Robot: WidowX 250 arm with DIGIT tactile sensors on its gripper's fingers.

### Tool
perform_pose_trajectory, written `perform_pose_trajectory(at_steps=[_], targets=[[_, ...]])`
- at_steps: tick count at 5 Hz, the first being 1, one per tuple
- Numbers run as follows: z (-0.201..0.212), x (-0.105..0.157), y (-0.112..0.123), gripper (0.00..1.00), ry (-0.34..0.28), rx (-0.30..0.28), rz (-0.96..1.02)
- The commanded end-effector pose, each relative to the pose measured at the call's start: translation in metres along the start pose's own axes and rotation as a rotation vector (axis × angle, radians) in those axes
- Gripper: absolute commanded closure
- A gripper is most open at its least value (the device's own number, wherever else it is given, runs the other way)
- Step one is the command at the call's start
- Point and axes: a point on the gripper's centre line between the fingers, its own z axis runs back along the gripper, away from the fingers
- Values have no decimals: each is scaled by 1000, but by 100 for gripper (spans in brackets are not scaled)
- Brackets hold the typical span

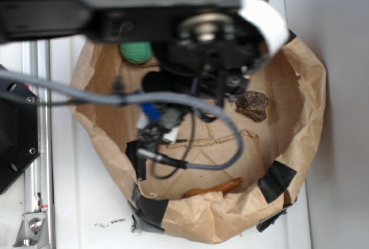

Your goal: Grab the green ball.

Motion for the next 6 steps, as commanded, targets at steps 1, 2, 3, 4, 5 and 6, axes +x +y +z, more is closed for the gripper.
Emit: perform_pose_trajectory(at_steps=[1, 2, 3, 4, 5, 6], targets=[[-7, -4, 13, 0, -28, 18, -37], [-14, -15, 18, 0, -15, 33, -72], [-17, -26, 23, 0, -18, 34, -76], [-32, -27, 30, 0, 4, 18, -63], [-45, -32, 28, 0, 18, 13, -94], [-48, -30, 19, 0, 33, 18, -137]])
